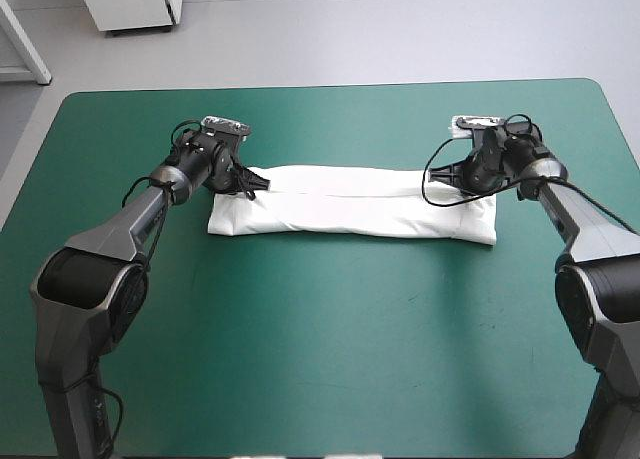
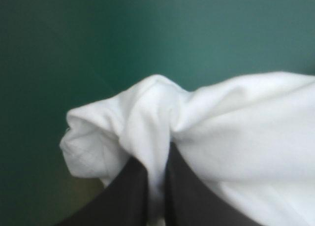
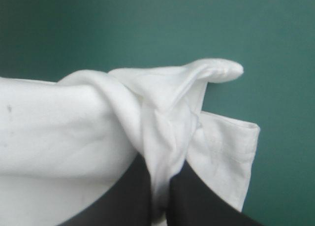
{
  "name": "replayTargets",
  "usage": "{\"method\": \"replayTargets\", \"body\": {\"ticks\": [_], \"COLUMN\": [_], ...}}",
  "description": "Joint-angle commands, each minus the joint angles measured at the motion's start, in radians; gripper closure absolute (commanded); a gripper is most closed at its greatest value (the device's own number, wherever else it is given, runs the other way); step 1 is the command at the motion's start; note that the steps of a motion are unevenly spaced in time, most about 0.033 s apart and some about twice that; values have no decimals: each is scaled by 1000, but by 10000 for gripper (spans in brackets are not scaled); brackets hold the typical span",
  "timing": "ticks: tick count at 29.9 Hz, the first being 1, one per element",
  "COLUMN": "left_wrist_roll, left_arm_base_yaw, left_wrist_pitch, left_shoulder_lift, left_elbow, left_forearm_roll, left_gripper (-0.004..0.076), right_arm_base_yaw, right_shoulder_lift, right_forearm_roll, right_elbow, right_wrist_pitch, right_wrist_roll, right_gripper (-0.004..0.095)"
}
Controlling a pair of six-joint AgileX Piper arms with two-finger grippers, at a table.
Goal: Fold the cloth
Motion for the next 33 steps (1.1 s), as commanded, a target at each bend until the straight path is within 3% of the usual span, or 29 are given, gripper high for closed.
{"method": "replayTargets", "body": {"ticks": [1,6,9,14,20,23,28,33], "left_wrist_roll": [33,122,122,133,133,199,341,375], "left_arm_base_yaw": [1,1,1,1,-1,-1,-16,-102], "left_wrist_pitch": [34,99,143,207,214,212,216,189], "left_shoulder_lift": [-57,-57,-59,-93,-186,-226,-239,-239], "left_elbow": [-56,-71,-71,-80,-128,-149,-178,-179], "left_forearm_roll": [-73,-154,-154,-125,-59,-115,-292,-337], "left_gripper": [581,321,230,222,228,305,729,733], "right_arm_base_yaw": [-6,-6,-6,-6,-6,-6,-6,-6], "right_shoulder_lift": [-53,-53,-58,-84,-135,-153,-171,-192], "right_forearm_roll": [6,12,14,-1,-12,-25,-44,-48], "right_elbow": [-52,-88,-98,-108,-108,-108,-108,-108], "right_wrist_pitch": [-17,22,43,78,81,85,115,115], "right_wrist_roll": [-22,-22,-22,-22,-22,-22,-22,-22], "right_gripper": [752,432,388,424,430,456,467,469]}}
